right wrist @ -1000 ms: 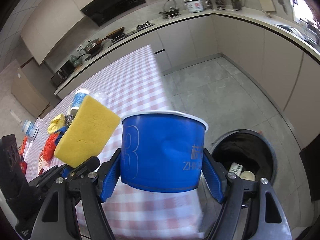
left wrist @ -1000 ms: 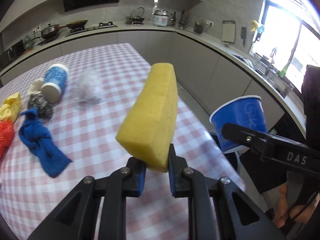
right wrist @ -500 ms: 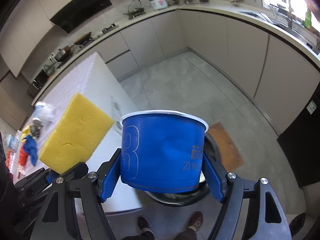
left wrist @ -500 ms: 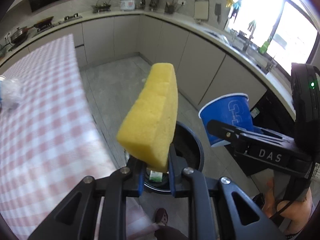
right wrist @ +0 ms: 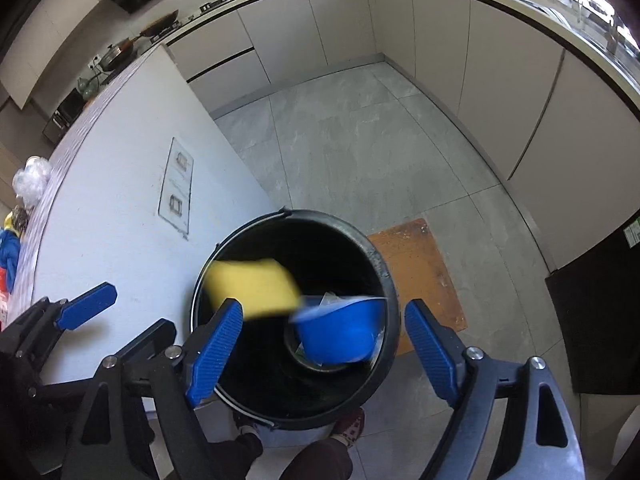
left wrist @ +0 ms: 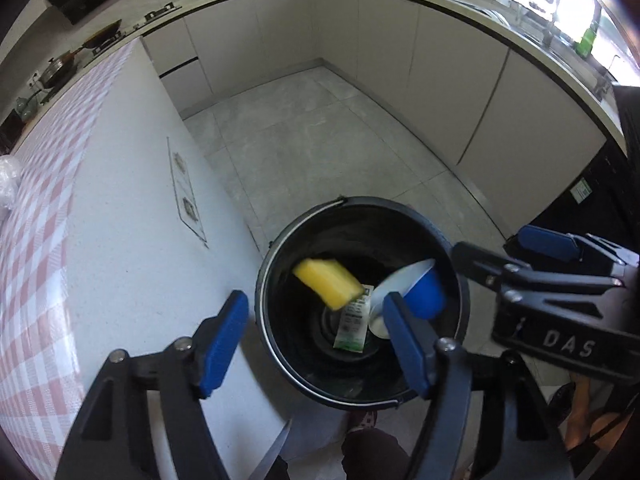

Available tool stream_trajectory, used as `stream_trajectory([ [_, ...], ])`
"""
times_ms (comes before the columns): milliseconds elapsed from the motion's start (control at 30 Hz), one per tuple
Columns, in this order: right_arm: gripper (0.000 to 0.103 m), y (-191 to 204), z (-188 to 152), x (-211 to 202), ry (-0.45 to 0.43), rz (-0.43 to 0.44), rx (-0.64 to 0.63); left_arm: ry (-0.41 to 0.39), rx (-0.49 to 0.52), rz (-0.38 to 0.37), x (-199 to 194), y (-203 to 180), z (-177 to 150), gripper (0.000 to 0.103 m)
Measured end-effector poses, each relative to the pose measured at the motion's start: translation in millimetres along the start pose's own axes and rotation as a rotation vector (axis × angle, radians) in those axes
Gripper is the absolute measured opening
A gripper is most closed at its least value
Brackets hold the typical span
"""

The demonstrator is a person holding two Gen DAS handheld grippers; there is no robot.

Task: Collect trash
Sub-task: 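Move both open tools back over the table items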

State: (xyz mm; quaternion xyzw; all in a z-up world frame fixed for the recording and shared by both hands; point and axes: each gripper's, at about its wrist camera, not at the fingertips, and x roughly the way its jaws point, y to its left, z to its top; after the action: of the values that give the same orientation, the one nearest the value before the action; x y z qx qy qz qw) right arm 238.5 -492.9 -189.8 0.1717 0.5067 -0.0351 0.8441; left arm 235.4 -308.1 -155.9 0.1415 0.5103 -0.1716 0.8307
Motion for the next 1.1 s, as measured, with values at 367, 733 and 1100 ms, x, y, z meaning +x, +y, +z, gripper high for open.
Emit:
stream_trajectory([
  [367,0.085,27,21,-69,-0.13,0.033,0.049,-0.132,-0.089,-0.074,-78,19,19,0.071],
  [733,0.085,124,23,-106,-0.176,0.103,0.004,-0.2,-0.174,-0.05,-125,110,1,0.071],
  [1100,0.086,271,12,-95,-0.157,0.205,-0.14,-0.206,-0.311,0.066,-147,230,-52,0.071],
])
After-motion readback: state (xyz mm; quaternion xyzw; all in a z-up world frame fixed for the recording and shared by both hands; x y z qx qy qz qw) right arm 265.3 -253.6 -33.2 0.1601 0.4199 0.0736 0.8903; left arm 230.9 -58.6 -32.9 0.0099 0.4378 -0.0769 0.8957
